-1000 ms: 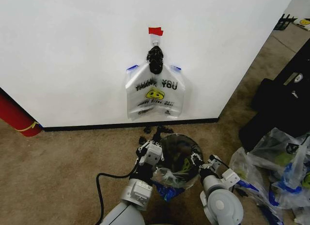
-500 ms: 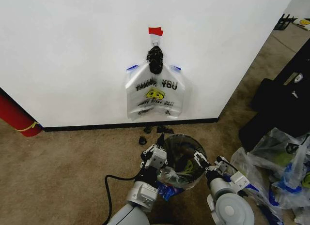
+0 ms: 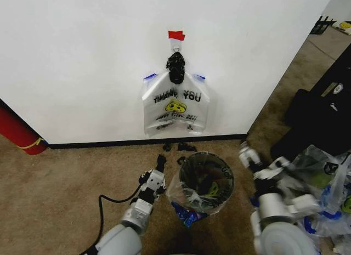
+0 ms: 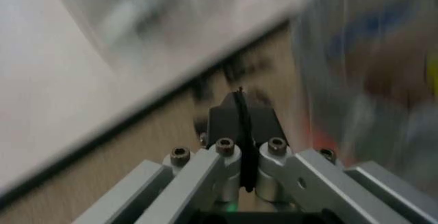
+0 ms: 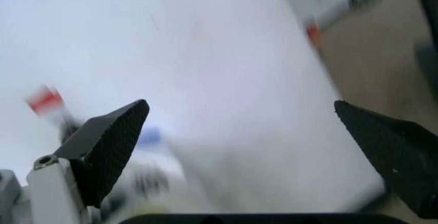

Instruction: Pick up the garbage bag from the wall and place it over the trash bin.

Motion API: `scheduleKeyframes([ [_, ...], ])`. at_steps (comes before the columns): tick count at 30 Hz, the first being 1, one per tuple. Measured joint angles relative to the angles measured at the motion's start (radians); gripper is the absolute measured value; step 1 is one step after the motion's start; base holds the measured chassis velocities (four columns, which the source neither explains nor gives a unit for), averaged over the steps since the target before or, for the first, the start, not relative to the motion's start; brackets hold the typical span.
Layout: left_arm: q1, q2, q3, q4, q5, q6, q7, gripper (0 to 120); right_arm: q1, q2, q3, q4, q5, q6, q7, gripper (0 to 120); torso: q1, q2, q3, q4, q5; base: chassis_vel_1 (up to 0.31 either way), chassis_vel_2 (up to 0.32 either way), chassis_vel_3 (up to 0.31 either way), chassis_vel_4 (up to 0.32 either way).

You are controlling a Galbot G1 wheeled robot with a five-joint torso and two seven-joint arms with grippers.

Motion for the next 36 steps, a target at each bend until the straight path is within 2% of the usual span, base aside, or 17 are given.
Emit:
scheduleKeyframes([
  [5, -0.028, 0.052, 0.055, 0.078, -0.024, 0.067, 0.09, 0, -0.022, -0.015, 0.087, 0.049, -0.087, 0.089, -0.036, 100, 0.0, 0.0, 0.0, -0.0003, 0.0, 0.0, 0.0, 0.0, 0.0],
  [8, -0.041, 0.062, 0.094, 0.094, -0.029, 0.095, 0.124, 0, -0.023, -0.025, 0.149, 0.074, -0.112, 0.104, -0.032, 100, 0.0, 0.0, 0.0, -0.0001, -0.0001, 0.0, 0.0, 0.0, 0.0],
  [13, -0.036, 0.068, 0.116, 0.051, -0.085, 0.113, 0.158, 0, -0.023, -0.038, 0.241, 0.078, -0.172, 0.112, -0.003, 100, 0.0, 0.0, 0.0, 0.0, 0.0002, 0.0, 0.0, 0.0, 0.0],
  [16, -0.03, 0.089, 0.096, 0.005, -0.172, 0.104, 0.255, 0, -0.04, -0.062, 0.296, 0.078, -0.276, 0.116, 0.009, 100, 0.0, 0.0, 0.0, 0.0, 0.0003, 0.0, 0.0, 0.0, 0.0],
  [18, -0.029, 0.092, 0.09, -0.001, -0.182, 0.1, 0.275, 0, -0.047, -0.067, 0.297, 0.078, -0.294, 0.116, 0.01, 100, 0.0, 0.0, 0.0, -0.0001, 0.0003, 0.0, 0.0, 0.0, 0.0],
  [22, -0.024, 0.101, 0.08, -0.027, -0.23, 0.048, 0.376, 0, -0.102, -0.107, 0.24, 0.077, -0.325, 0.06, 0.003, 100, 0.0, 0.0, 0.0, -0.0001, 0.0002, 0.0, 0.0, 0.0, 0.0],
  [25, -0.04, 0.101, 0.108, -0.029, -0.241, 0.029, 0.409, 0, -0.097, -0.134, 0.221, 0.077, -0.279, 0.023, -0.006, 100, 0.0, 0.0, 0.0, 0.0, 0.0002, 0.0, 0.0, 0.0, 0.0],
  [27, -0.065, 0.102, 0.143, -0.019, -0.242, -0.015, 0.465, 0, -0.087, -0.157, 0.212, 0.076, -0.209, -0.031, -0.013, 100, 0.0, 0.0, 0.0, 0.0001, 0.0002, 0.0, 0.0, 0.0, 0.0],
  [31, -0.137, 0.09, 0.218, 0.071, -0.221, -0.148, 0.582, 0, -0.081, -0.179, 0.198, 0.075, -0.068, -0.12, -0.013, 100, 0.0, 0.0, 0.0, 0.0001, 0.0001, 0.0, 0.0, 0.0, 0.0],
  [32, -0.137, 0.09, 0.218, 0.071, -0.221, -0.148, 0.582, 0, -0.081, -0.179, 0.198, 0.075, -0.068, -0.12, -0.013, 100, 0.0, 0.0, 0.0, 0.0001, 0.0001, 0.0, 0.0, 0.0, 0.0],
  [34, -0.182, 0.074, 0.244, 0.127, -0.213, -0.2, 0.618, 0, -0.079, -0.182, 0.194, 0.075, -0.021, -0.148, -0.011, 100, 0.0, 0.0, 0.0, -0.0002, 0.0001, 0.0, 0.0, 0.0, 0.0],
  [36, -0.218, 0.06, 0.265, 0.17, -0.209, -0.216, 0.635, 0, -0.076, -0.185, 0.194, 0.074, -0.002, -0.157, -0.011, 100, 0.0, 0.0, 0.0, -0.0003, 0.0001, 0.0, 0.0, 0.0, 0.0],
])
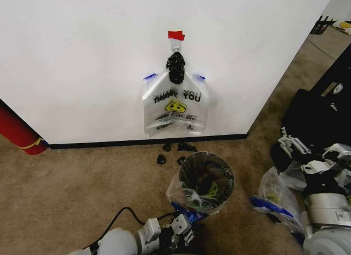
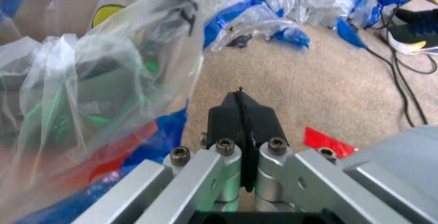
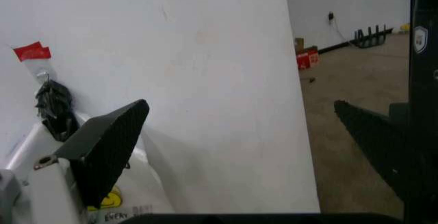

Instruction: Pick up the garbage bag from the wall and place it over the trash bin.

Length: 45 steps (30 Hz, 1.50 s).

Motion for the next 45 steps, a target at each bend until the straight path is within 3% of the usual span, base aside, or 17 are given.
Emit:
scheduleKeyframes([
  [6, -0.032, -0.017, 0.021, 0.048, 0.006, 0.003, -0.013, 0, 0.005, -0.009, 0.006, -0.001, -0.015, 0.015, -0.012, 100, 0.0, 0.0, 0.0, 0.0002, 0.0003, 0.0, 0.0, 0.0, 0.0],
  [14, -0.027, -0.078, -0.004, 0.17, 0.057, -0.037, -0.024, 0, 0.018, -0.024, 0.01, -0.001, -0.018, 0.029, -0.012, 100, 0.0, 0.0, 0.0, 0.0003, 0.0, 0.0, 0.0, 0.0, 0.0],
  [24, -0.049, -0.144, 0.02, 0.311, 0.109, -0.026, -0.032, 0, 0.02, -0.042, 0.014, -0.002, -0.014, 0.033, -0.012, 100, 0.0, 0.0, 0.0, 0.0002, 0.0001, 0.0, 0.0, 0.0, 0.0],
  [30, -0.061, -0.181, 0.011, 0.385, 0.113, -0.095, -0.014, 0, 0.021, -0.046, 0.017, -0.002, -0.009, 0.033, -0.012, 100, 0.0, 0.0, 0.0, 0.0002, 0.0001, 0.0, 0.0, 0.0, 0.0],
  [37, -0.047, -0.181, -0.009, 0.362, 0.118, -0.118, 0.011, 0, 0.019, -0.046, 0.015, -0.002, -0.01, 0.033, -0.014, 100, 0.0, 0.0, 0.0, 0.0002, -0.0001, 0.0, 0.0, 0.0, 0.0],
  [42, 0.007, -0.124, -0.047, 0.262, 0.166, -0.131, 0.066, 0, 0.013, -0.045, 0.01, -0.002, -0.005, 0.033, -0.017, 100, 0.0, 0.0, 0.0, 0.0002, 0.0, 0.0, 0.0, 0.0, 0.0],
  [45, 0.056, -0.07, -0.102, 0.157, 0.182, -0.121, 0.083, 0, 0.013, -0.053, 0.009, -0.002, 0.011, 0.021, -0.013, 100, 0.0, 0.0, 0.0, 0.0001, 0.0, 0.0, 0.0, 0.0, 0.0],
])
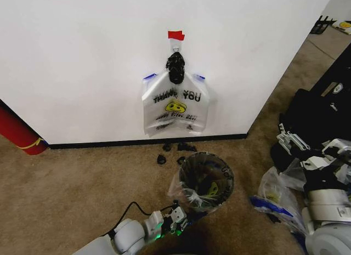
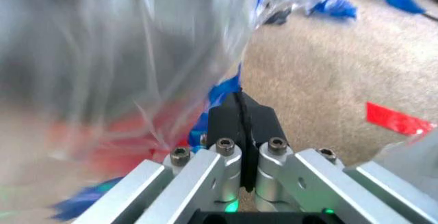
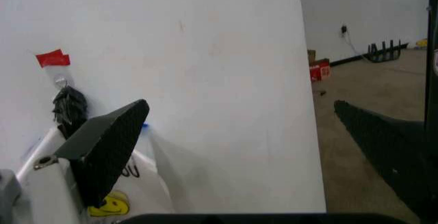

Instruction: Pick up the garbage bag from the wall and place it over the trash bin.

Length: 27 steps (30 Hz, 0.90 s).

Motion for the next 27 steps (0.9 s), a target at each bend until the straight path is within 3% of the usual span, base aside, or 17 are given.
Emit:
scheduleKeyframes([
  [4, 0.099, 0.058, -0.128, -0.13, -0.011, 0.025, 0.077, 0, -0.005, -0.02, 0.001, 0.0, 0.018, -0.017, 0.0, 100, 0.0, 0.0, 0.0, 0.0003, -0.0001, 0.0, 0.0, 0.0, 0.0],
  [5, 0.099, 0.058, -0.128, -0.13, -0.011, 0.025, 0.077, 0, -0.005, -0.02, 0.001, 0.0, 0.018, -0.017, 0.0, 100, 0.0, 0.0, 0.0, 0.0003, -0.0001, 0.0, 0.0, 0.0, 0.0],
  [9, 0.199, 0.097, -0.261, -0.266, -0.034, 0.031, 0.103, 16, -0.018, -0.028, 0.0, 0.0, 0.015, -0.026, -0.001, 100, 0.0, 0.0, 0.0, 0.0002, 0.0, 0.0, 0.0, 0.0, 0.0],
  [13, 0.222, 0.087, -0.35, -0.349, 0.011, 0.064, 0.025, 28, -0.025, -0.019, 0.0, 0.0, -0.021, -0.017, -0.012, 100, 0.0, 0.0, 0.0, 0.0002, 0.0003, 0.0, 0.0, 0.0, 0.0],
  [17, 0.188, -0.007, -0.392, -0.397, 0.04, 0.07, -0.29, 45, -0.045, 0.013, -0.003, 0.0, -0.117, 0.094, -0.085, 100, 0.0, 0.0, 0.0, -0.0001, 0.0002, 0.0, 0.0, 0.0, 0.0],
  [19, 0.172, -0.095, -0.397, -0.389, 0.039, -0.001, -0.452, 53, -0.058, 0.031, -0.001, -0.023, -0.182, 0.191, -0.15, 100, 0.0, 0.0, 0.0, 0.0, -0.0004, 0.0, 0.0, 0.0, 0.0],
  [20, 0.172, -0.095, -0.397, -0.389, 0.039, -0.001, -0.452, 53, -0.058, 0.031, -0.001, -0.023, -0.182, 0.191, -0.15, 100, 0.0, 0.0, 0.0, 0.0, -0.0004, 0.0, 0.0, 0.0, 0.0],
  [24, 0.183, -0.256, -0.485, -0.317, 0.087, -0.203, -0.525, 69, -0.098, 0.077, 0.012, -0.096, -0.257, 0.33, -0.305, 100, 0.0, 0.0, 0.0, 0.0001, 0.0002, 0.0, 0.0, 0.0, 0.0],
  [27, 0.194, -0.309, -0.546, -0.286, 0.138, -0.256, -0.52, 78, -0.118, 0.111, 0.004, -0.112, -0.262, 0.358, -0.342, 100, 0.0, 0.0, 0.0, 0.0002, 0.0, 0.0, 0.0, 0.0, 0.0],
])
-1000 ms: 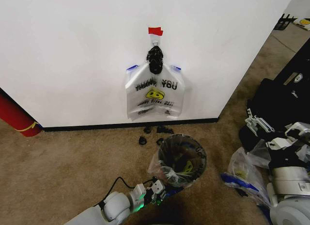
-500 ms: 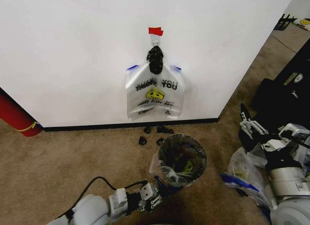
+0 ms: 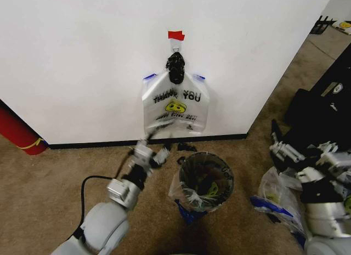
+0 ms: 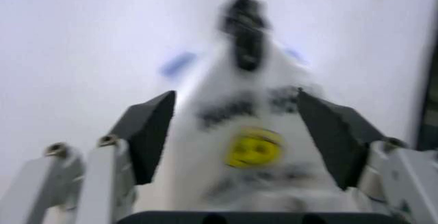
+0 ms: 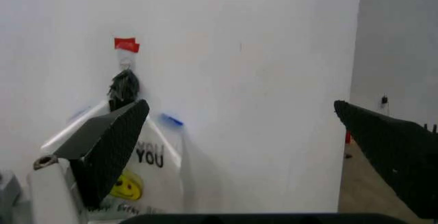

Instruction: Pick up the garbage bag from the wall and place it over the trash bin.

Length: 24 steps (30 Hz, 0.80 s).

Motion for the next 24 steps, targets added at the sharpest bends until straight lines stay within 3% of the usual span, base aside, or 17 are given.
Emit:
scheduleKeyframes([
  [6, 0.022, -0.128, -0.175, 0.02, 0.046, -0.018, 0.091, 98, -0.018, 0.074, 0.041, -0.055, 0.006, 0.021, -0.191, 100, 0.0, 0.0, 0.0, 0.0, 0.0, 0.0, 0.0, 0.0, 0.0],
  [14, 0.072, -0.208, -0.265, -0.01, 0.049, -0.022, 0.199, 100, -0.016, 0.166, 0.036, -0.083, -0.015, 0.02, -0.211, 100, 0.0, 0.0, 0.0, 0.0, -0.0001, 0.0, 0.0, 0.0, 0.0],
  [24, 0.08, -0.226, -0.286, -0.041, 0.04, -0.008, 0.203, 100, -0.007, 0.221, 0.032, -0.087, -0.085, 0.065, -0.196, 100, 0.0, 0.0, 0.0, 0.0, -0.0002, 0.0, 0.0, 0.0, 0.0],
])
